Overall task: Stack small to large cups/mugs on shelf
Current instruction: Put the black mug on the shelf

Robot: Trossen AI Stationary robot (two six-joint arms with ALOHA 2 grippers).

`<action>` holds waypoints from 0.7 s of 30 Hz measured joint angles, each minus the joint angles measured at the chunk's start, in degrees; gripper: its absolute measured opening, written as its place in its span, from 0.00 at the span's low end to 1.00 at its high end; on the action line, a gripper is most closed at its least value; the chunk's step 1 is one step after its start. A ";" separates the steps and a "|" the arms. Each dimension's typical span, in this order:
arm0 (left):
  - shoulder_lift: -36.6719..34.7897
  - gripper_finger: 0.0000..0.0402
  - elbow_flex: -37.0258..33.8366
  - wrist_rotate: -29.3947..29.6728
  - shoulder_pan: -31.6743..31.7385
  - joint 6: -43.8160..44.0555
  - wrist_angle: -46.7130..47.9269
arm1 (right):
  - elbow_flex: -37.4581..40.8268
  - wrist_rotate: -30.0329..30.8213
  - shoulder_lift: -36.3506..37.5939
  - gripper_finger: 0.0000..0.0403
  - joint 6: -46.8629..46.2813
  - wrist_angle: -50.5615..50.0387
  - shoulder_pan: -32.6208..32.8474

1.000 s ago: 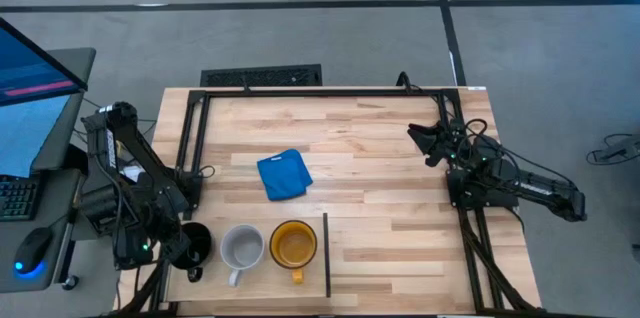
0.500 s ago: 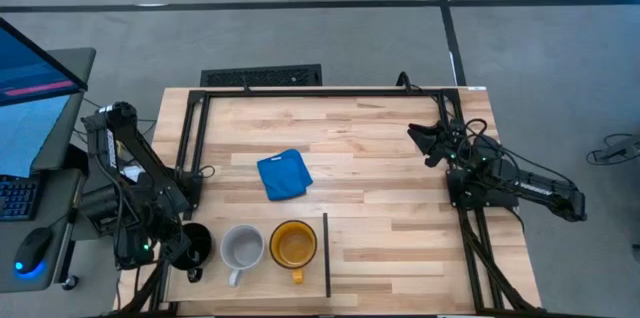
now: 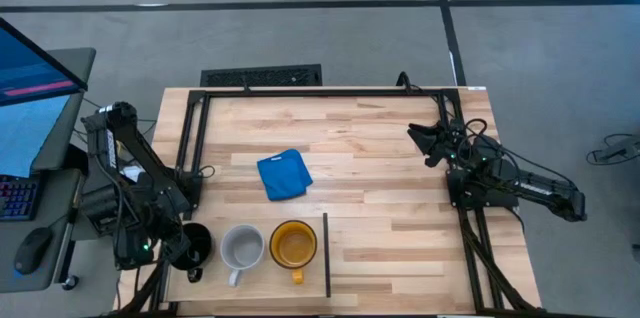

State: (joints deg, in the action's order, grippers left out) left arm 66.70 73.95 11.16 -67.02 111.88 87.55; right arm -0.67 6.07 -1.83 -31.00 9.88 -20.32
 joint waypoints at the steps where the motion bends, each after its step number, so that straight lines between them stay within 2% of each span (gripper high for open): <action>1: 0.00 0.40 0.00 0.56 0.00 0.29 -0.02 | 0.00 0.00 0.00 0.50 0.00 0.01 0.00; 8: 0.00 0.41 1.79 2.92 0.00 -0.55 -0.07 | 0.00 0.00 0.00 0.50 -0.02 0.00 0.00; 21: -0.02 0.41 6.21 3.08 0.00 -1.12 0.78 | 0.00 0.00 0.00 0.50 0.00 -0.01 0.02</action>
State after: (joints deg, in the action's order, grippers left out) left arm 66.67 80.16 14.24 -67.02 110.76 88.33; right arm -0.67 6.07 -1.83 -31.00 9.87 -20.29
